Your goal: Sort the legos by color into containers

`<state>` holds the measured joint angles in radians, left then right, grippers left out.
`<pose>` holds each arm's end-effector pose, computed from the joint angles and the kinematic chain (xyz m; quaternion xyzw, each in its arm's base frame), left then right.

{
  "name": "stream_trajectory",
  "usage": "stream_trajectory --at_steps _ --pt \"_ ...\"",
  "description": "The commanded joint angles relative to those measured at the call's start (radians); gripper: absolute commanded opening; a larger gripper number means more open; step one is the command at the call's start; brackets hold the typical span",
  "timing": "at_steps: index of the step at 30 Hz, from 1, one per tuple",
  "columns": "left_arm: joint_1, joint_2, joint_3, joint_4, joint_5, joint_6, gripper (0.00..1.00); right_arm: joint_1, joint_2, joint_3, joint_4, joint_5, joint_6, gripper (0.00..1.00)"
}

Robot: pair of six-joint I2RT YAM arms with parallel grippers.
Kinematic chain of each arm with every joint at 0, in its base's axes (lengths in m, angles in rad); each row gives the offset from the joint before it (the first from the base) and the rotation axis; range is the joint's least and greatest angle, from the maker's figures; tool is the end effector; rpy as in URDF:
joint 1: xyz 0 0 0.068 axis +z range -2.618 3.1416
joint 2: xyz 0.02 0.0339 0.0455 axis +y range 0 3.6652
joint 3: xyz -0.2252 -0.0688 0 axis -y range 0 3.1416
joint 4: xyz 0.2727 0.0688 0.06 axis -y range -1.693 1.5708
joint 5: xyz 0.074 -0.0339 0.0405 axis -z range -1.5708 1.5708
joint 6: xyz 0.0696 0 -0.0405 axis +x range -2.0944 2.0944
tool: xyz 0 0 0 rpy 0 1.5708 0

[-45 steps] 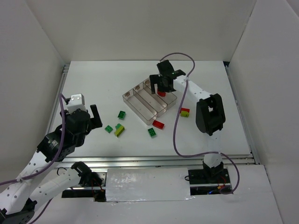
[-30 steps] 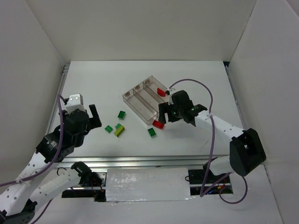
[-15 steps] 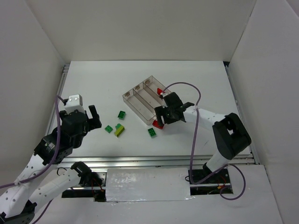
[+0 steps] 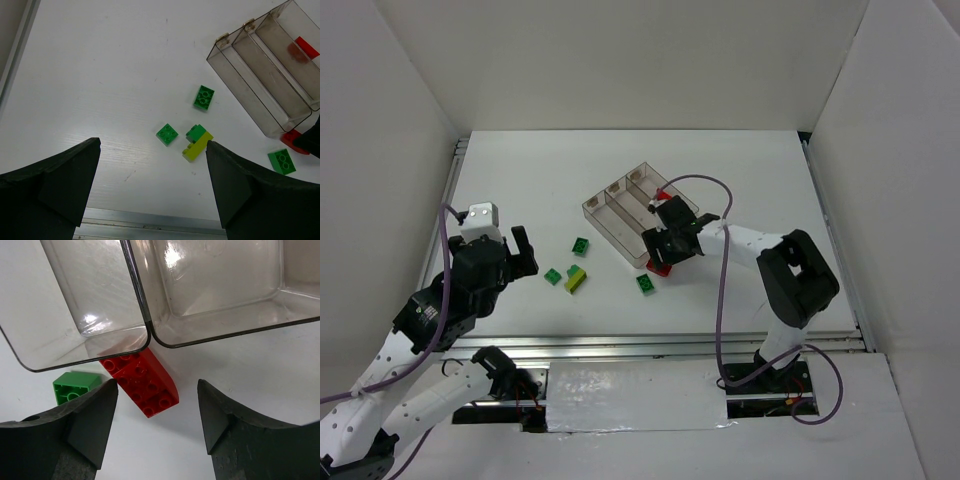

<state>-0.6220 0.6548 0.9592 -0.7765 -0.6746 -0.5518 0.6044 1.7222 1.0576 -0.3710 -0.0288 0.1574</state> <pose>0.1861 -0.0800 0.3313 -0.1444 0.8104 -0.0378 0.5666 0.3106 0.2169 0.0917 -0.2174 0.9395 0.1112 0.2403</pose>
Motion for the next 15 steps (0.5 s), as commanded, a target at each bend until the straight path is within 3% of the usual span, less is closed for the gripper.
stream_trajectory --at_steps 1,9,15 --pt "0.007 -0.001 -0.005 0.048 0.001 0.016 0.99 0.008 0.028 0.048 -0.051 0.003 -0.019 0.72" --pt "0.007 0.002 -0.005 0.049 0.006 0.018 0.99 0.028 0.056 0.056 -0.081 -0.003 -0.024 0.71" --pt "0.007 0.0 -0.007 0.052 0.009 0.02 1.0 0.029 0.06 0.061 -0.089 0.013 -0.021 0.55"
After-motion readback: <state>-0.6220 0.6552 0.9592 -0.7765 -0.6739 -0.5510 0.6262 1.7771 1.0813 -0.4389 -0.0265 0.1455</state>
